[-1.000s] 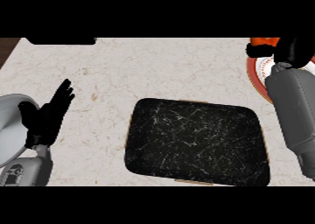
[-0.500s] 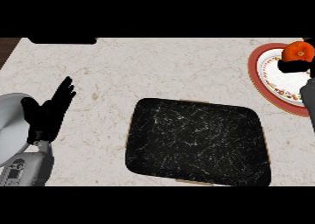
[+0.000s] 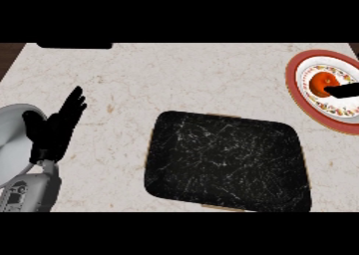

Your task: Pick the squash from the tray and place it in the plate

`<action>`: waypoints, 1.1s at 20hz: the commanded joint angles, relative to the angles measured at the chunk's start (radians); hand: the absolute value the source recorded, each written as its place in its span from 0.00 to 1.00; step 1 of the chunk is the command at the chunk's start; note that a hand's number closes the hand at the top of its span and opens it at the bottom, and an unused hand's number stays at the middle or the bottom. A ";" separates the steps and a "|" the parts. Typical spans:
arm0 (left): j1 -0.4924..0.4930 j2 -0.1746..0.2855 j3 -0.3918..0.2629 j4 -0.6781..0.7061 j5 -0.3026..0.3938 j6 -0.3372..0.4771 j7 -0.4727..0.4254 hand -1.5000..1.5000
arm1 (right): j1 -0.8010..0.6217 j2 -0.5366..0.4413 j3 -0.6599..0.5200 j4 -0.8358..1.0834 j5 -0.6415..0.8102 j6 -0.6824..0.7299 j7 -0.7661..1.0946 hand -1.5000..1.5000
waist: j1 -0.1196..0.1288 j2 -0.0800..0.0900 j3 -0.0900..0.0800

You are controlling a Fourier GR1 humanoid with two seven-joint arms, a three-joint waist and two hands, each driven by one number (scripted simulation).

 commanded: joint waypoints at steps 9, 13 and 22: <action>0.075 0.004 0.016 -0.058 0.000 0.006 0.004 0.50 | -0.008 0.061 -0.133 -0.166 -0.250 0.000 -0.439 0.00 | -0.022 -0.018 -0.002; 0.032 -0.014 0.004 -0.018 -0.026 0.029 0.002 0.50 | -0.037 0.050 -0.193 -0.202 -0.351 0.080 -0.318 0.00 | -0.036 -0.016 -0.003; 0.006 -0.007 0.032 -0.041 0.000 0.023 0.051 0.50 | 0.100 -0.001 -0.262 -0.290 -0.560 0.384 -0.246 0.00 | -0.039 -0.015 -0.003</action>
